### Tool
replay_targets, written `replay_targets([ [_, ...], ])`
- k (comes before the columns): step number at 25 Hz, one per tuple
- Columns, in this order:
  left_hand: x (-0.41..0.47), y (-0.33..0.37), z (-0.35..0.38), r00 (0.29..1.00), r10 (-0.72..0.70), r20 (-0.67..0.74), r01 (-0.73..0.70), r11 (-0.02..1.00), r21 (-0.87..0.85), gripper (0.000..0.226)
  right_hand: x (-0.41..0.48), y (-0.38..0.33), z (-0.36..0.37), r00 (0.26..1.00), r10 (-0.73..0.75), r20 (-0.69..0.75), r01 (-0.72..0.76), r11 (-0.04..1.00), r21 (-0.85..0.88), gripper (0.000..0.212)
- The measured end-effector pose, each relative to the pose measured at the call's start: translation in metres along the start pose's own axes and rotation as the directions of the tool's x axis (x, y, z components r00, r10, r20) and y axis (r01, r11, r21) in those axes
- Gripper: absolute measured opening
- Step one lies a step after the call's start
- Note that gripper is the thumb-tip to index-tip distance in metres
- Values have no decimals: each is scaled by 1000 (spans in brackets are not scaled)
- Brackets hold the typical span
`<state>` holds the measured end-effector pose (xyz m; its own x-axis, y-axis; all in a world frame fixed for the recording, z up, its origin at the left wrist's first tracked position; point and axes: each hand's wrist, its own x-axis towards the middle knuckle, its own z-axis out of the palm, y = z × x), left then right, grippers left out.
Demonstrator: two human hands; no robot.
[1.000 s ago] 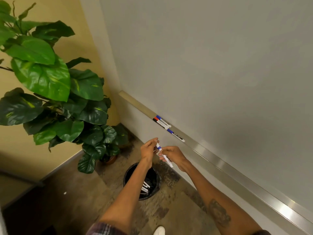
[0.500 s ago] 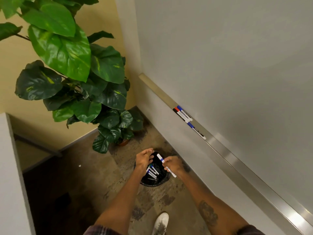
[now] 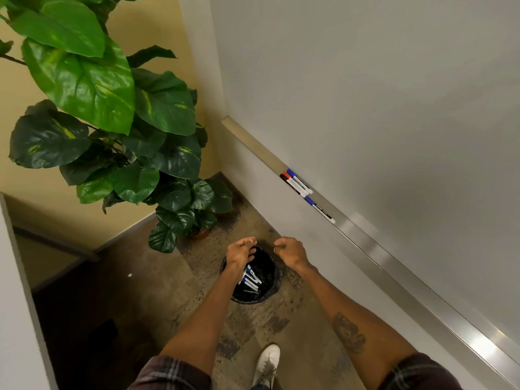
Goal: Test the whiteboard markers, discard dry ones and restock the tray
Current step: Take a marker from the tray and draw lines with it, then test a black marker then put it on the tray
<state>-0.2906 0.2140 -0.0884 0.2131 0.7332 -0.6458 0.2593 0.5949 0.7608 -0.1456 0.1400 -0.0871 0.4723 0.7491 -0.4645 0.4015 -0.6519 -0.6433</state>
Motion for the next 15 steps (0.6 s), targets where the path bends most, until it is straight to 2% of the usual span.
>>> replay_targets([
  [8, -35, -4, 85, 981, 59, 184, -86, 987, 140, 24, -49, 57, -55, 990, 52, -130, -37, 992, 118, 23],
  [15, -92, -12, 178, 921, 80, 382, -181, 954, 238, 25, -108, 120, -124, 948, 86, -306, -21, 978, 209, 24],
])
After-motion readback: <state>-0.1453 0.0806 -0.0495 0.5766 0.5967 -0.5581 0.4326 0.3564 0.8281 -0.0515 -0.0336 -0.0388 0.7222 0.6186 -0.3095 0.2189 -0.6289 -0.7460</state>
